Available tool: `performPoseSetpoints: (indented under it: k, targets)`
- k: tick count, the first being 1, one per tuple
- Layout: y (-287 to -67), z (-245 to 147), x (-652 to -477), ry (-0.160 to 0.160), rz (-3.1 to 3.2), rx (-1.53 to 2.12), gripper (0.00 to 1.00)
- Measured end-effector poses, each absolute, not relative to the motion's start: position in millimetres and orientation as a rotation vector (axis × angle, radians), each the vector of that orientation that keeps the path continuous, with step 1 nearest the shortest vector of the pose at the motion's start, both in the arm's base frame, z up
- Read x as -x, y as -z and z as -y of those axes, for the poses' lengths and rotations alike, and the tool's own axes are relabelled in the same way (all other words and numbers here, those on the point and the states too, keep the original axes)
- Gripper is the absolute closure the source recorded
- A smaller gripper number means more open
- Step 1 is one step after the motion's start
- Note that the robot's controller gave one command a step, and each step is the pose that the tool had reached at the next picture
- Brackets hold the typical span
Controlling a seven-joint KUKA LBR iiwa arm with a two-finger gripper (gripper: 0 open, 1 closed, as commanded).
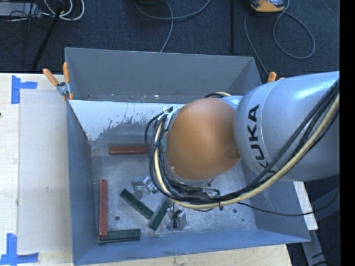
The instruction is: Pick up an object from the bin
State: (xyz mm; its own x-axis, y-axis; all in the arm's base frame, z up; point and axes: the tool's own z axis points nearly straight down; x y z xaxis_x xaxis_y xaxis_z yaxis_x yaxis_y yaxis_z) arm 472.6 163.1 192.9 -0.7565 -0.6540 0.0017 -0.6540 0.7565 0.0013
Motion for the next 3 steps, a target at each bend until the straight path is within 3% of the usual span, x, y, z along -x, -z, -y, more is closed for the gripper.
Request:
performPoseSetpoints:
  k: [1, 2, 3]
  targets:
    - [-73.9, -110.8, -521.5, 0.000, 2.928, -1.121, 0.00]
    - [-68.6, -87.1, -505.9, 0.001, 2.941, -1.091, 0.00]
    - [-69.5, -88.3, -507.2, 0.002, 2.944, -1.092, 1.00]
